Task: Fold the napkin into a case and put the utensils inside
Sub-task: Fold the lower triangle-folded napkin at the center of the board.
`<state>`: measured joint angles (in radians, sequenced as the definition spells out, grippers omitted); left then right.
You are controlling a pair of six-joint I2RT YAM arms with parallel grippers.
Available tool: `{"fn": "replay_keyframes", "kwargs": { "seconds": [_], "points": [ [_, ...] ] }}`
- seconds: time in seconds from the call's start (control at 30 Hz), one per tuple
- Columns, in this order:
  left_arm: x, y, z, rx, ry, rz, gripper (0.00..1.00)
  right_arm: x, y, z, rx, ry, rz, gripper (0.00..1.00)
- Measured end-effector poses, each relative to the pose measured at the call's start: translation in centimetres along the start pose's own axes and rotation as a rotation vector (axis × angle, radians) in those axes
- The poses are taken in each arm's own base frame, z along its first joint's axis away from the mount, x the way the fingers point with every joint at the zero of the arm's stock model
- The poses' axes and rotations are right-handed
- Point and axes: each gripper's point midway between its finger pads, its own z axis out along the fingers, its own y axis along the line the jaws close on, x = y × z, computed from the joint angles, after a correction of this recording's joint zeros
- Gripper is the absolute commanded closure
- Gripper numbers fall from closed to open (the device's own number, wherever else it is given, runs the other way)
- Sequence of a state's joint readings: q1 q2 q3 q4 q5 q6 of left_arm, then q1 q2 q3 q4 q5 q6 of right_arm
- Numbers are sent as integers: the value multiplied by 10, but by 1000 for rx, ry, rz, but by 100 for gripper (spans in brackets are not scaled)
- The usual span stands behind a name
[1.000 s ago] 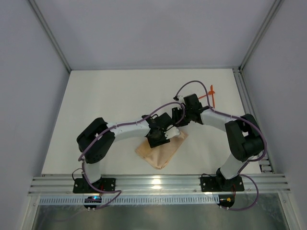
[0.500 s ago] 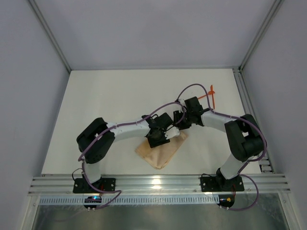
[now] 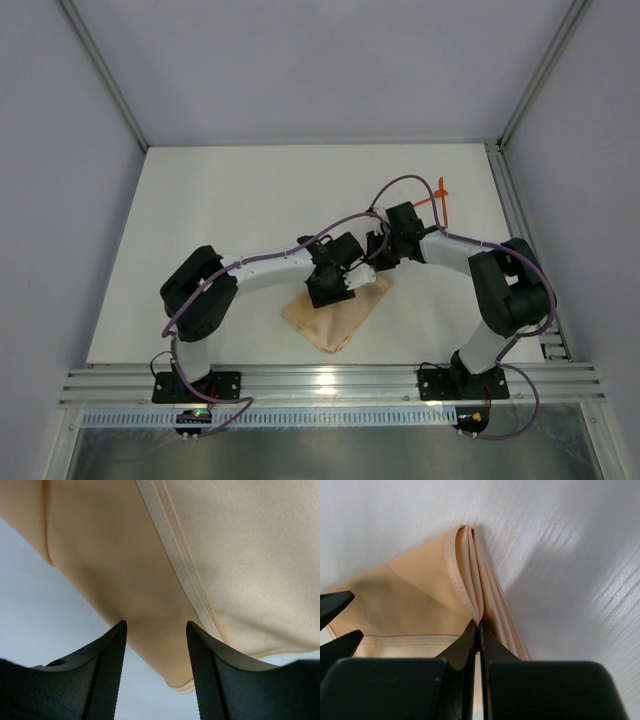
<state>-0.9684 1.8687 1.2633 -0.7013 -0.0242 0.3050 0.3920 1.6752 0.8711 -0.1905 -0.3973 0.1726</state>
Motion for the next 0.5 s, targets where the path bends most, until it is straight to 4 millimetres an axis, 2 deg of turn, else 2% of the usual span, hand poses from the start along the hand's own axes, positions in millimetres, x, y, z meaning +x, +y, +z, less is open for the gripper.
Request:
{"fn": "replay_keyframes", "kwargs": {
  "seconds": [0.13,0.2,0.27,0.4,0.5],
  "points": [
    [-16,-6,-22,9,5,77,43,-1,0,-1,-11,-1,6,97],
    [-30,-16,-34,9,-17,133,41,-2,2,-1,-20,-4,8,97],
    [-44,-36,-45,15,-45,216,40,-3,3,0,-29,-10,9,97],
    [-47,-77,-43,67,-36,328,41,-7,6,0,-50,-24,6,97],
    [-43,-87,-29,98,-2,336,44,-8,7,0,-59,-25,5,97]
  ]
}}
